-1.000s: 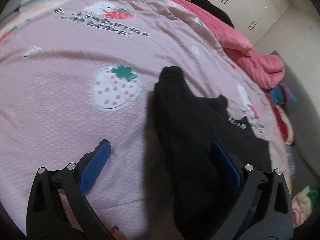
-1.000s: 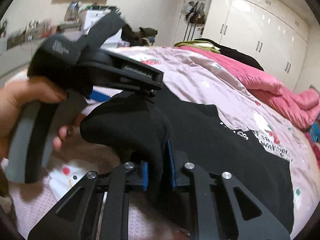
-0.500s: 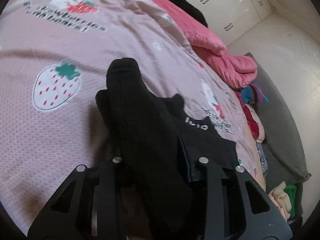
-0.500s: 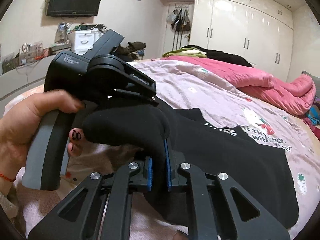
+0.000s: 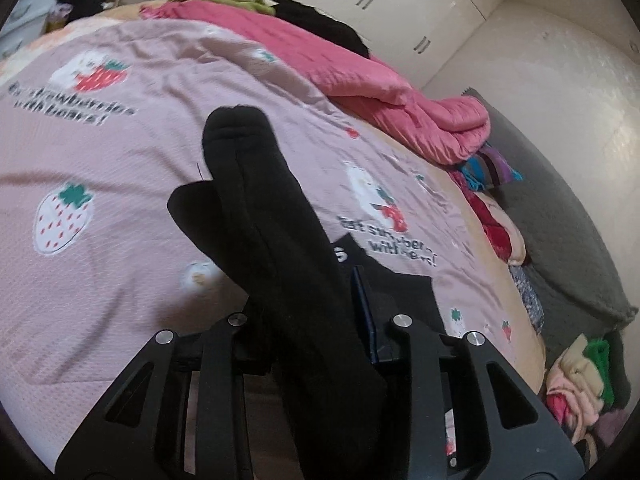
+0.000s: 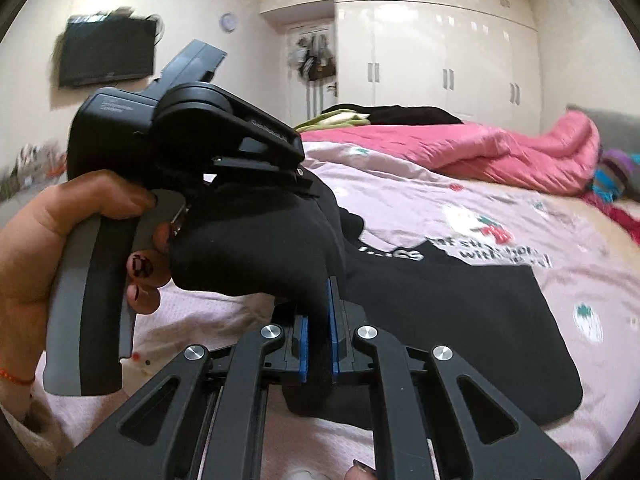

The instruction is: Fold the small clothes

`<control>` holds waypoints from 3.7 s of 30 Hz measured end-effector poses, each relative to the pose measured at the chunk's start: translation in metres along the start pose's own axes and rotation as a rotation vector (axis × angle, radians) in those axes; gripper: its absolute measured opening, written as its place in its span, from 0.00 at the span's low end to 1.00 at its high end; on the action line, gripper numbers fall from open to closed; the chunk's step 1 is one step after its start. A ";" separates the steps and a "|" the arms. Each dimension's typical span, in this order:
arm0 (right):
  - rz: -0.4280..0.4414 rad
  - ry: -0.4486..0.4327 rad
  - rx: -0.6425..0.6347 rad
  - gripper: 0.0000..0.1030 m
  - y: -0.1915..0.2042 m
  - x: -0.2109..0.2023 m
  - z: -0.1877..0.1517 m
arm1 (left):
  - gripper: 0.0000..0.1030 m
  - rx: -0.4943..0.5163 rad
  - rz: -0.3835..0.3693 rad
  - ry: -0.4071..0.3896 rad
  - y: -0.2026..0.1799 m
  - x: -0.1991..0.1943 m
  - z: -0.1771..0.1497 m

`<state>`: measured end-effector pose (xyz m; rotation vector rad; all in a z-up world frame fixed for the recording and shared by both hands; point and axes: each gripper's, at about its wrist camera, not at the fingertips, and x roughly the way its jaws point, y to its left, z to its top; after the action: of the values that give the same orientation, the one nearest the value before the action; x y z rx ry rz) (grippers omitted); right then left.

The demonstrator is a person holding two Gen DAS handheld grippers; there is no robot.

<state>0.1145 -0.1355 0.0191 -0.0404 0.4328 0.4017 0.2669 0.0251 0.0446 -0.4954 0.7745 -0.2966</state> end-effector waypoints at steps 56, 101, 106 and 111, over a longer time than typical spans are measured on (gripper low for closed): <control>0.307 0.340 0.773 0.79 -0.215 -0.010 -0.036 | 0.72 0.243 0.159 0.107 -0.081 0.068 -0.075; -0.074 0.306 0.418 0.69 -0.210 -0.021 -0.019 | 0.82 0.313 0.137 0.140 -0.087 0.064 -0.109; -0.135 0.223 0.345 0.87 -0.198 -0.045 -0.011 | 0.83 0.314 0.135 0.140 -0.090 0.061 -0.113; -0.162 0.136 0.299 0.92 -0.190 -0.064 -0.006 | 0.86 0.317 0.132 0.129 -0.094 0.054 -0.114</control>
<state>0.1320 -0.3347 0.0319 0.1877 0.6156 0.1727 0.2135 -0.1138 -0.0068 -0.1266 0.8635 -0.3234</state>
